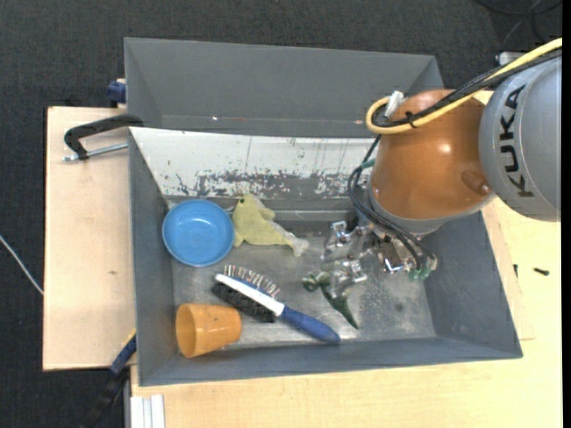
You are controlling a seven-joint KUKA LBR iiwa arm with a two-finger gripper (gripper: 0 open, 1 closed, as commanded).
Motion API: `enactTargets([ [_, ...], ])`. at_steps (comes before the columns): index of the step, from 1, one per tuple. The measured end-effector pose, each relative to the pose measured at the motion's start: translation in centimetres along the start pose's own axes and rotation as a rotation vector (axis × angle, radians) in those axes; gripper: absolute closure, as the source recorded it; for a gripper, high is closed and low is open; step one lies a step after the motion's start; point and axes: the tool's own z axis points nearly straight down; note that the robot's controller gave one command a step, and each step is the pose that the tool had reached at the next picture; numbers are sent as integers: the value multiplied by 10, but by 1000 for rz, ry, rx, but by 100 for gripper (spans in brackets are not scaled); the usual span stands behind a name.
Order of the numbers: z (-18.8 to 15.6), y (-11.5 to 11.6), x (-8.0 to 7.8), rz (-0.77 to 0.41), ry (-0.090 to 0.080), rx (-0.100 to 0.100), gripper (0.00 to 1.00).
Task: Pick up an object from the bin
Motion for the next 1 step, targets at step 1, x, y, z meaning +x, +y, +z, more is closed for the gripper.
enactTargets([
  [1,-58,55,-36,-387,1,-3,100],
])
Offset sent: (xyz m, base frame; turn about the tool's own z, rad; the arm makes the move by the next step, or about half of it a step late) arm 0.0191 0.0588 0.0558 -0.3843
